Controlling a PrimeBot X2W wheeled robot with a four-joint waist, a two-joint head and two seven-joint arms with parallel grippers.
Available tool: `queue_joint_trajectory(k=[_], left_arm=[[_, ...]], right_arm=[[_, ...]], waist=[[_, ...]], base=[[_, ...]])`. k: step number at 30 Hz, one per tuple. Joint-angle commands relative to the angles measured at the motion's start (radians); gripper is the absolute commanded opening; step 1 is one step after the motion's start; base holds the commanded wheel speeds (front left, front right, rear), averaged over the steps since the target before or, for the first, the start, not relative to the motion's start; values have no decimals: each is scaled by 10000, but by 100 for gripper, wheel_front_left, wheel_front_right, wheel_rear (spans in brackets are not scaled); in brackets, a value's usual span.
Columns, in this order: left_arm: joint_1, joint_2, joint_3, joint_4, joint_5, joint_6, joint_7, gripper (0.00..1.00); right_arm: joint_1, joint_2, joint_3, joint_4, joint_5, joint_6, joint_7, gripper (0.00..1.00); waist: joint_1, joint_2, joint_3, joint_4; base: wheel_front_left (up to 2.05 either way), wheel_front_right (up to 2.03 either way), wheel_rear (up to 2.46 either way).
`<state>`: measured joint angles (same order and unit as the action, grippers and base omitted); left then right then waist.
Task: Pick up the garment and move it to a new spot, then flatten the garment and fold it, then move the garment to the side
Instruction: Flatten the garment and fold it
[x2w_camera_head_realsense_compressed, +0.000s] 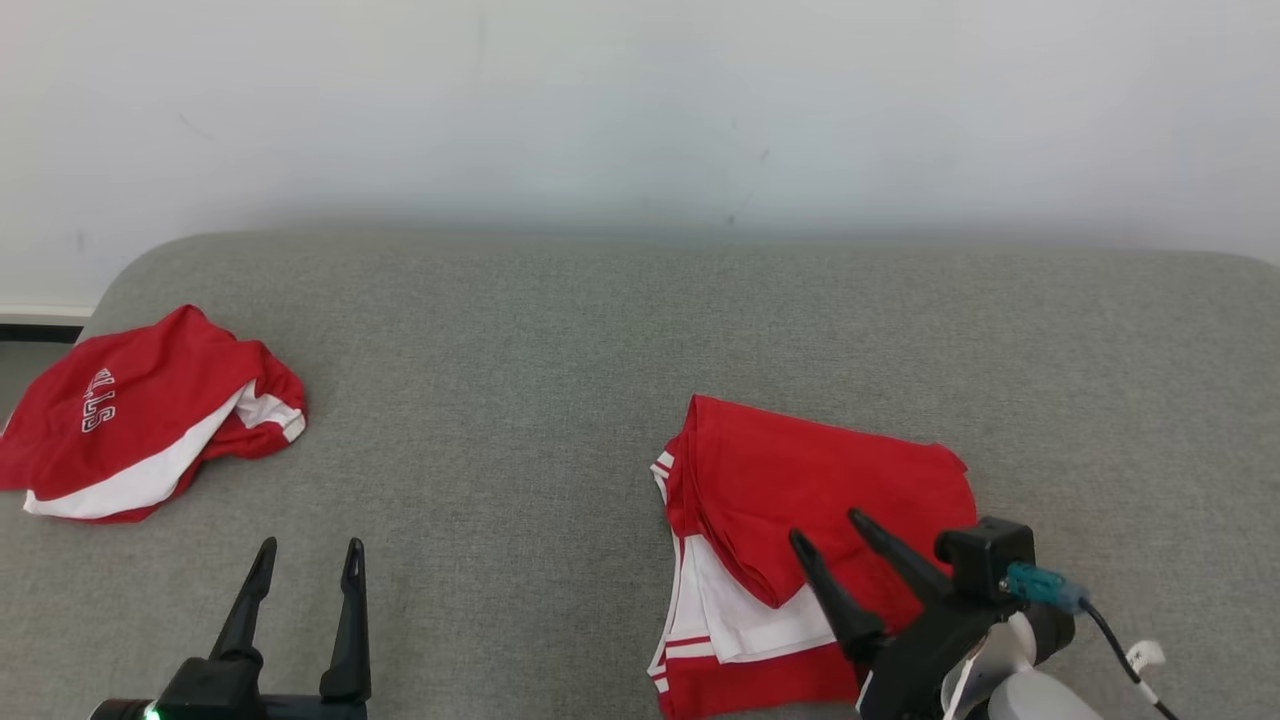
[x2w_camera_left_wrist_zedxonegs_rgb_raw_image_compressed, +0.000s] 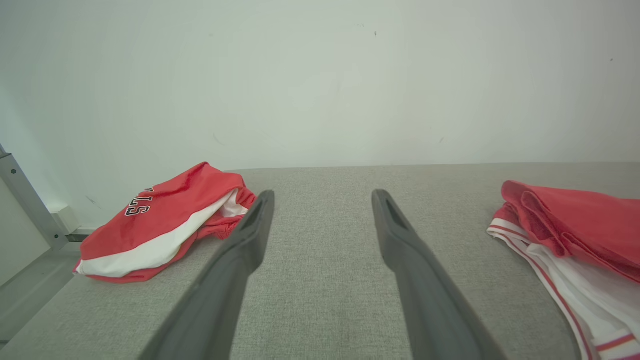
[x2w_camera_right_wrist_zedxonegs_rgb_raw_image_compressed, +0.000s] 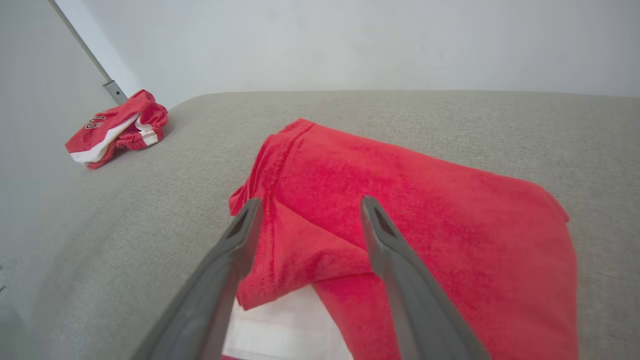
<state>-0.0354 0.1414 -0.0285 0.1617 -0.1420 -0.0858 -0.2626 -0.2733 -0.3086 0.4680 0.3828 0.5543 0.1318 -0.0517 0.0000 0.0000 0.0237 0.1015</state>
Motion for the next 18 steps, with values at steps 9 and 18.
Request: queue_joint_trajectory(k=[9, 18], left_arm=[[0, -104, 24, -125, 124, 28, -30, 100], [-207, -151, 112, -66, 114, -22, -30, 100]], right_arm=[[1254, -213, -64, -1903, -1255, -26, 785, 100], [1206, -710, 154, -2243, -2696, -26, 1093, 100]], waist=[[0, 0, 257, 206], [0, 0, 473, 337]], base=[[0, 0, 0], [0, 0, 0]])
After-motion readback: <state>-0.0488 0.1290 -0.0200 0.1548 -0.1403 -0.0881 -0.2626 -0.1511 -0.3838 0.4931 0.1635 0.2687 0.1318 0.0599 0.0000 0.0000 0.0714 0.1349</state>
